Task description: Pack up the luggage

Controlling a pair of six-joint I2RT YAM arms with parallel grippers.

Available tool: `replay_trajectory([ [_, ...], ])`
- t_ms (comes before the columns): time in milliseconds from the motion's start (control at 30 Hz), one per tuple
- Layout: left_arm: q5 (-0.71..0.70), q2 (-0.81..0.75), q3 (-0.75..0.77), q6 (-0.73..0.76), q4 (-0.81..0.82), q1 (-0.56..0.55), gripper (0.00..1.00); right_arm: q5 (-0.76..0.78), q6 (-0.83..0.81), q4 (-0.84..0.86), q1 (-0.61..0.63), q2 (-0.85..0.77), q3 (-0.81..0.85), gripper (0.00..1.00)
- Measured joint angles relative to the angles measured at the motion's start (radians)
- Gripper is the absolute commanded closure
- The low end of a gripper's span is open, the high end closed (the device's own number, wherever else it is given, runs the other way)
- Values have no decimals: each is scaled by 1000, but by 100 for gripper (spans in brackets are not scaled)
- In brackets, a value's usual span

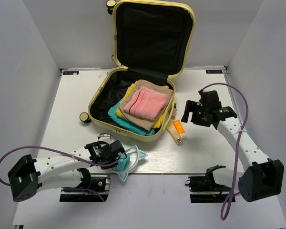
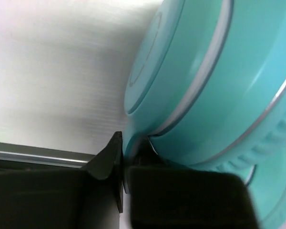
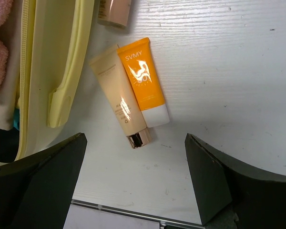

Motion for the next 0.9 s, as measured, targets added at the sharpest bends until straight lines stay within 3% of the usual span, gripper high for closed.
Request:
replay_trajectory([
  [300, -71, 7, 363, 411, -49, -117, 100, 65, -3, 1, -1, -40, 0, 10],
  [433, -140, 102, 602, 560, -83, -91, 100, 104, -2, 0, -2, -40, 0, 10],
  [500, -170, 180, 729, 605, -89, -4, 100, 126, -1, -2, -7, -39, 0, 10],
  [600, -152, 300, 873, 663, -11, 212, 100, 152, -1, -4, -16, -34, 0, 10],
  [733, 16, 473, 1006, 694, 78, 492, 100, 172, -2, -7, -25, -3, 0, 10],
  [900, 135, 728, 1180, 695, 118, 679, 100, 113, -56, 14, -32, 51, -18, 13],
])
